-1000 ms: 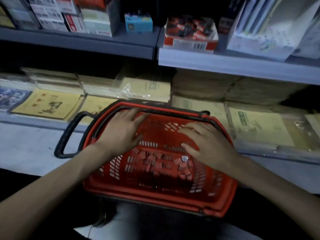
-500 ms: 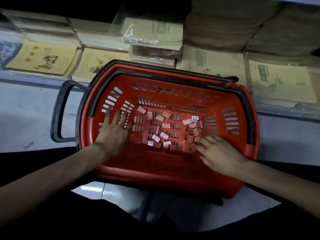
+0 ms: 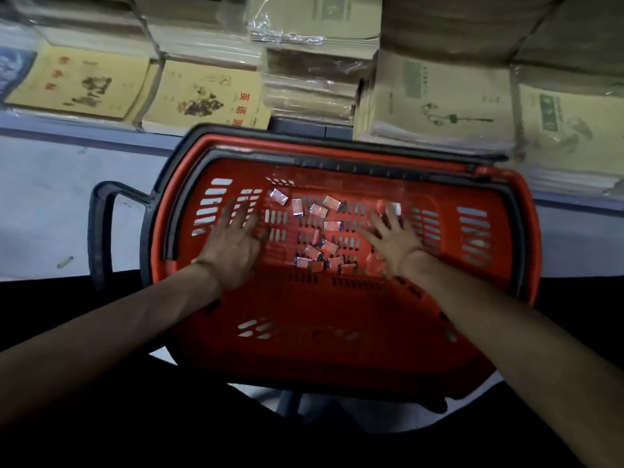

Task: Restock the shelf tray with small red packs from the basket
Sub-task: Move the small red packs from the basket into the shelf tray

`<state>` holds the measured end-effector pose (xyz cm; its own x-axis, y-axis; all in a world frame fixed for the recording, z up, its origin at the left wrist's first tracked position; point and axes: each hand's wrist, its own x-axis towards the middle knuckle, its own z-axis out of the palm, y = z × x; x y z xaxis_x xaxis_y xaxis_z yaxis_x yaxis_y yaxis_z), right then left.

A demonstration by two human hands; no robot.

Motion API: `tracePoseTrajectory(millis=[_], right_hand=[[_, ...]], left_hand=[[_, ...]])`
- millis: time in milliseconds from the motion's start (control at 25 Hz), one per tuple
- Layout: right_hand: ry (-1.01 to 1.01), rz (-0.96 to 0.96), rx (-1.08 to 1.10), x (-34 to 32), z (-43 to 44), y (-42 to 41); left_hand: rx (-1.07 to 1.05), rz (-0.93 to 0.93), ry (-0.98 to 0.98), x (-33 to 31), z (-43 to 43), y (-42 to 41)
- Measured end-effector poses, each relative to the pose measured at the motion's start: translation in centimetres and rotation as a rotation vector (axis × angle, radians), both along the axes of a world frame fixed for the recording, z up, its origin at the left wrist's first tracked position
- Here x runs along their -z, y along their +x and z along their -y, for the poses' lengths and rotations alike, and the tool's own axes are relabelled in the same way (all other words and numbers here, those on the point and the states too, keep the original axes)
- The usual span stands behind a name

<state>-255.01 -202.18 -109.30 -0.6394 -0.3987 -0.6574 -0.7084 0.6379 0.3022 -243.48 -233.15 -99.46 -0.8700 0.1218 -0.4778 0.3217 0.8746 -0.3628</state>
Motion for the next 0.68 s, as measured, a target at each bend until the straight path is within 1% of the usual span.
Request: tracePoseTrajectory(millis=[120, 240, 320, 440, 520, 600, 680], right_hand=[[-0.044, 0.005, -0.088, 1.5, -1.6, 0.8], [-0.082, 0.027, -0.233, 1.2, -1.8, -0.3], [-0.041, 0.033, -0.305, 0.9, -1.3, -1.1], [0.021, 0.118, -0.334, 0.6, -0.6, -1.8], [0.014, 0.179, -0.339, 0.6, -0.8, -2.0], [-0.004, 0.187, -0.353, 0.5, -0.9, -2.1], [0.007, 0.180, -0.412, 0.7, -1.0, -2.0]], left_hand=[[-0.050, -0.026, 0.078, -0.7, 0.6, -1.8], [-0.099, -0.031, 0.164, -0.8, 0.8, -3.3], [-0.103, -0.020, 0.144, -0.6, 0.9, -3.9], [-0.112, 0.013, 0.124, -0.1, 1.1, -4.1], [-0.111, 0.018, 0.120, 0.3, 1.0, -4.0], [-0.108, 0.027, 0.121, 0.4, 0.9, -3.9], [-0.107, 0.023, 0.131, 0.4, 0.8, -3.6]])
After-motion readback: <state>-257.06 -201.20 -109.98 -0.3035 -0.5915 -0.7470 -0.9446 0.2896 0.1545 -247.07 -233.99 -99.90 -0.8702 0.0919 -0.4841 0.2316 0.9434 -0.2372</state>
